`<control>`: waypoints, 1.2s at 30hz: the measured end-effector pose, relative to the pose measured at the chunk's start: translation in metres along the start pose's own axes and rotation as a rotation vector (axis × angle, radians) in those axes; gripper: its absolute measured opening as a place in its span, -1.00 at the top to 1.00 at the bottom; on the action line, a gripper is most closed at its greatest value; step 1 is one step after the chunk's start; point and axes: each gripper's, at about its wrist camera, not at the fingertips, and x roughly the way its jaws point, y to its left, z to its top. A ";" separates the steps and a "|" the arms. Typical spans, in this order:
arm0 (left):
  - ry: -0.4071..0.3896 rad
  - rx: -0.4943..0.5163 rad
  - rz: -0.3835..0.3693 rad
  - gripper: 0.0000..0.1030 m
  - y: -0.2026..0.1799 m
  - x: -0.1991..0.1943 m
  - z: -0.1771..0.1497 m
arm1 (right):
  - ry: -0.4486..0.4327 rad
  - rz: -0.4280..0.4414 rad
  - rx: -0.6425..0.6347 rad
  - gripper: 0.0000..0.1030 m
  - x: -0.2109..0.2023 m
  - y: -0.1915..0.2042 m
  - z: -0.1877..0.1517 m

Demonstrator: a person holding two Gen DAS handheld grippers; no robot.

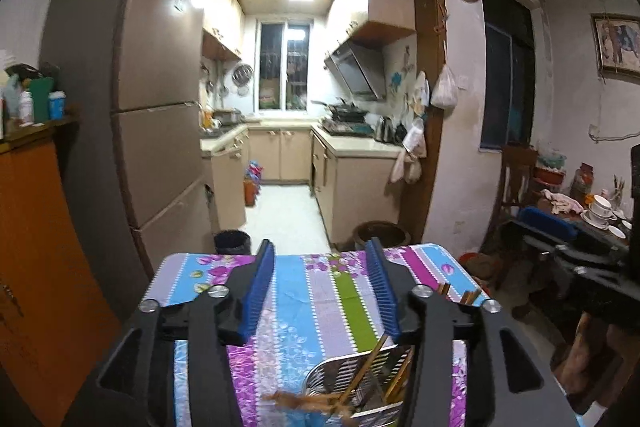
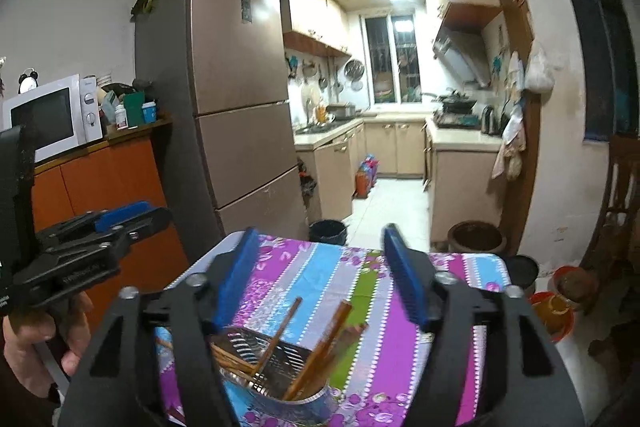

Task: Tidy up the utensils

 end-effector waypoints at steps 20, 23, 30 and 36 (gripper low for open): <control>-0.296 -0.053 0.112 -0.91 0.007 -0.215 -0.131 | -0.175 -0.252 -0.066 -0.89 -0.164 0.061 -0.122; -0.279 -0.012 0.115 -0.91 -0.010 -0.240 -0.162 | -0.153 -0.247 -0.050 -0.89 -0.185 0.071 -0.153; -0.263 0.024 0.071 -0.91 -0.045 -0.280 -0.221 | -0.126 -0.270 -0.016 -0.89 -0.223 0.092 -0.208; -0.199 0.001 0.033 -0.91 -0.053 -0.296 -0.250 | -0.119 -0.281 0.001 -0.89 -0.251 0.099 -0.235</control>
